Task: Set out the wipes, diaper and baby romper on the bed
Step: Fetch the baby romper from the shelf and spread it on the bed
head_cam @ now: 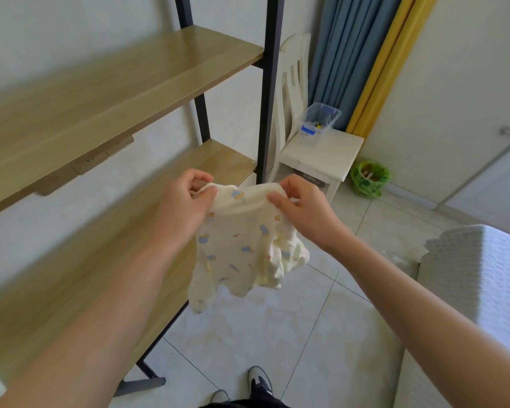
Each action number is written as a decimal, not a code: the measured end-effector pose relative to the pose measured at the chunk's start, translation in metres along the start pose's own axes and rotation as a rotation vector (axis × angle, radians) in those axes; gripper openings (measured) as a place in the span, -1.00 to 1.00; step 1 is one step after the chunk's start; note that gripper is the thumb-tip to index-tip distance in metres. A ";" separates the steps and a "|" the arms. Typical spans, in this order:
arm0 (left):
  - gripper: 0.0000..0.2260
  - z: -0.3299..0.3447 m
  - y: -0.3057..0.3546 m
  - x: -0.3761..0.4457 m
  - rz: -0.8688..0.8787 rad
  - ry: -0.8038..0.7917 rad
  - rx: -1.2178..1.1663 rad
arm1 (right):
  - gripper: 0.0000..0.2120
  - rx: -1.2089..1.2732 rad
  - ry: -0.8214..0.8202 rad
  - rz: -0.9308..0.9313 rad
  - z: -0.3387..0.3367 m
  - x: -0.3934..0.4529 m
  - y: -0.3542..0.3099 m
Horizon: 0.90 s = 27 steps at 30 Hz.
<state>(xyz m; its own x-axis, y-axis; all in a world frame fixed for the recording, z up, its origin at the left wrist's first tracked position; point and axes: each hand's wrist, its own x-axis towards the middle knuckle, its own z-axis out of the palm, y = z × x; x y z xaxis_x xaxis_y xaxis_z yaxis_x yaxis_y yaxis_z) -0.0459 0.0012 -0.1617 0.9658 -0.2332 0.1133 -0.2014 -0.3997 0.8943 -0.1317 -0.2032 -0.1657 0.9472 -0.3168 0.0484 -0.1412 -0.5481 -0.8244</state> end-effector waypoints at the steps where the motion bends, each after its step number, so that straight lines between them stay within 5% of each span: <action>1: -0.84 -0.002 -0.003 -0.002 0.005 -0.014 0.004 | -0.87 -0.014 0.005 -0.010 0.002 -0.001 -0.002; 14: -0.98 -0.040 -0.029 -0.062 -0.083 -0.043 0.116 | -0.83 0.039 -0.109 -0.091 0.061 -0.012 -0.041; 18: -0.85 -0.033 -0.035 -0.086 -0.197 -0.048 0.111 | -0.85 0.053 -0.218 -0.170 0.075 -0.012 -0.046; 27: -0.64 0.012 -0.036 -0.171 -0.392 0.306 0.162 | -0.78 0.171 -0.533 -0.242 0.088 -0.034 -0.039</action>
<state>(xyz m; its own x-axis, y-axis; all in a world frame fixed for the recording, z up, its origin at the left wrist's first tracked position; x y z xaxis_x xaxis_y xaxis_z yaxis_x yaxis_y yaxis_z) -0.2054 0.0451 -0.2181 0.9724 0.2216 -0.0732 0.1854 -0.5427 0.8192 -0.1327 -0.1026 -0.1848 0.9666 0.2564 -0.0066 0.1026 -0.4103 -0.9062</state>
